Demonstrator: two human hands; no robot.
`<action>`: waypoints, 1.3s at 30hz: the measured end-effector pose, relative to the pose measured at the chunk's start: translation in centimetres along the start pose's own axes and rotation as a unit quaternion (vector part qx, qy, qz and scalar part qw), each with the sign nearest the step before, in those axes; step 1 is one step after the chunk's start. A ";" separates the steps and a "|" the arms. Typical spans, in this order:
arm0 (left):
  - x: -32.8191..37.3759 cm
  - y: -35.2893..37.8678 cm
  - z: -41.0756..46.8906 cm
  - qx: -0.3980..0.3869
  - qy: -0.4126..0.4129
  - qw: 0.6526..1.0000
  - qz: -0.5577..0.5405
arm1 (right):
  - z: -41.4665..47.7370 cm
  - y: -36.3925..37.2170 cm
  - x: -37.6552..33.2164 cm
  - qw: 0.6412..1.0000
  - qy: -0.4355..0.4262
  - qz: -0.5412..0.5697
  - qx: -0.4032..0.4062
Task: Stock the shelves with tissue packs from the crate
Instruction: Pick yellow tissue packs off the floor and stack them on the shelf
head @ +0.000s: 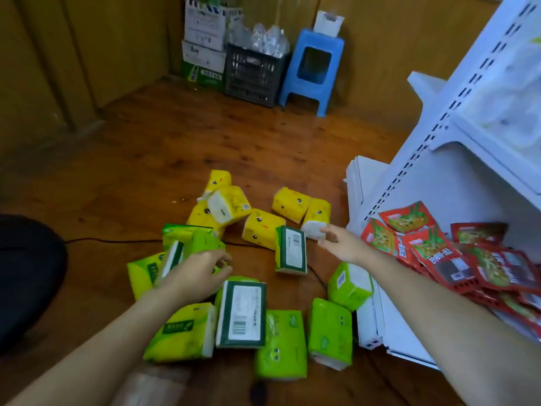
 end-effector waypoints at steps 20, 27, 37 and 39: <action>4.8 9.4 8.8 0.033 -0.067 0.985 -0.153 | 13.1 3.0 11.2 0.964 0.078 0.234 0.100; 6.0 8.0 7.2 0.043 -0.061 0.978 -0.194 | 7.9 1.3 6.8 0.956 -0.014 0.272 0.109; 5.7 3.1 3.9 0.071 -0.157 0.855 -0.489 | 0.6 3.4 -7.6 0.918 -0.183 0.352 0.007; 4.6 3.2 3.1 0.060 -0.190 0.812 -0.548 | -1.0 4.8 -10.2 0.909 -0.206 0.362 -0.018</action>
Point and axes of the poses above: each hand's wrist, its own z-axis towards the middle knuckle, its own y-axis out of the palm, x = y × z, the point moved 8 cm from there along z, towards the middle knuckle, and after that the axes turned 8 degrees about -y, right-handed, at the moved point
